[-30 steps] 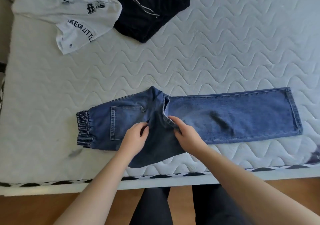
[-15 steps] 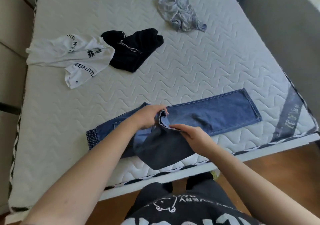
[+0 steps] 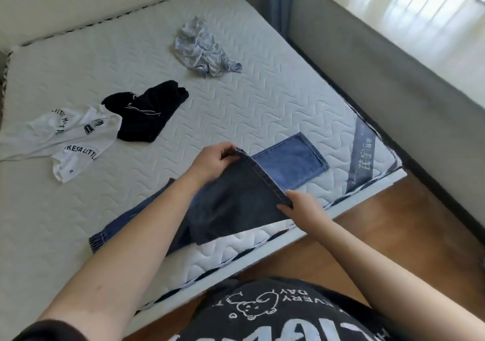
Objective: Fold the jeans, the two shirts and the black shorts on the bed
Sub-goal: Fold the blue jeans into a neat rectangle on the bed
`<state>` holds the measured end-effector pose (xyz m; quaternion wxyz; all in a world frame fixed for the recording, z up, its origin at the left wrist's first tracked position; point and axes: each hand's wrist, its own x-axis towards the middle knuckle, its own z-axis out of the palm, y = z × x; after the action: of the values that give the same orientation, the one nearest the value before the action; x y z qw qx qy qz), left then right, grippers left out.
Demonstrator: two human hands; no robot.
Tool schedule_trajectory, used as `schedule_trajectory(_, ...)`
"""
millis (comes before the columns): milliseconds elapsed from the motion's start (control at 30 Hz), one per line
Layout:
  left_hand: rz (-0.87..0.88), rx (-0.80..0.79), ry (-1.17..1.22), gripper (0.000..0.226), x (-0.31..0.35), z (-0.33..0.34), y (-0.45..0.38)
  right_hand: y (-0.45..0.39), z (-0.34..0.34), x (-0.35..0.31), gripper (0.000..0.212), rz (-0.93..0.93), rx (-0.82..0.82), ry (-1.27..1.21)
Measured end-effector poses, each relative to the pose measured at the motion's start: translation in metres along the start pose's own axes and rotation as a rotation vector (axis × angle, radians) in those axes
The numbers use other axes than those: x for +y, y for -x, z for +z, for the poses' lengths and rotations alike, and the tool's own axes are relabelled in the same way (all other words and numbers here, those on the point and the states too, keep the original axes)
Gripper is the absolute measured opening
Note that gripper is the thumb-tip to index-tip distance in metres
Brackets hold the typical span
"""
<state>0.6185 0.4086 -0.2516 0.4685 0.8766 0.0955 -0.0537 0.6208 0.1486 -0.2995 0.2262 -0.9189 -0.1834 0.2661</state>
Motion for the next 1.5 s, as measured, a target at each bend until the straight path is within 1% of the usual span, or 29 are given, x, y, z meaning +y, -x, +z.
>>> schedule_trajectory(67,0.009,0.031,0.003,0.010,0.019,0.021,-0.013,0.005,-0.015,0.024,0.021,0.034,0.032,-0.031)
schedule_trajectory(167,0.023,0.056,0.027,0.004,0.042,0.052,-0.033,0.009,-0.037,0.056,0.027,0.080,0.084,-0.059)
schedule_trajectory(233,0.018,0.073,0.051,0.007,0.054,0.069,-0.044,0.010,-0.053,0.073,0.029,0.115,0.111,-0.076)
schedule_trajectory(300,0.021,0.094,0.047,0.009,0.064,0.082,-0.055,0.009,-0.066,0.087,0.028,0.139,0.113,-0.129)
schedule_trajectory(400,-0.003,0.112,0.019,0.001,0.070,0.096,-0.075,0.000,-0.079,0.102,0.026,0.151,0.090,-0.197)
schedule_trajectory(467,-0.016,0.110,-0.023,0.009,0.070,0.102,-0.091,-0.010,-0.084,0.109,0.023,0.161,0.086,-0.203)
schedule_trajectory(533,-0.028,0.112,-0.045,0.009,0.071,0.107,-0.106,-0.021,-0.088,0.113,0.018,0.171,0.078,-0.216)
schedule_trajectory(700,-0.019,0.038,-0.039,0.004,0.070,0.118,-0.155,-0.049,-0.101,0.129,0.009,0.216,0.044,-0.266)
schedule_trajectory(800,-0.021,-0.012,-0.057,0.011,0.070,0.126,-0.187,-0.064,-0.111,0.141,0.008,0.248,0.039,-0.322)
schedule_trajectory(1033,-0.072,-0.068,-0.120,0.013,0.069,0.137,-0.242,-0.099,-0.122,0.155,0.008,0.343,0.059,-0.419)
schedule_trajectory(1133,-0.108,-0.066,-0.153,0.018,0.058,0.144,-0.260,-0.117,-0.124,0.161,0.009,0.369,0.013,-0.409)
schedule_trajectory(1300,-0.169,-0.092,-0.182,0.017,0.042,0.169,-0.291,-0.140,-0.127,0.189,0.019,0.395,-0.054,-0.325)
schedule_trajectory(1500,-0.300,-0.121,-0.226,0.015,0.014,0.206,-0.345,-0.206,-0.125,0.236,0.027,0.369,-0.192,-0.245)
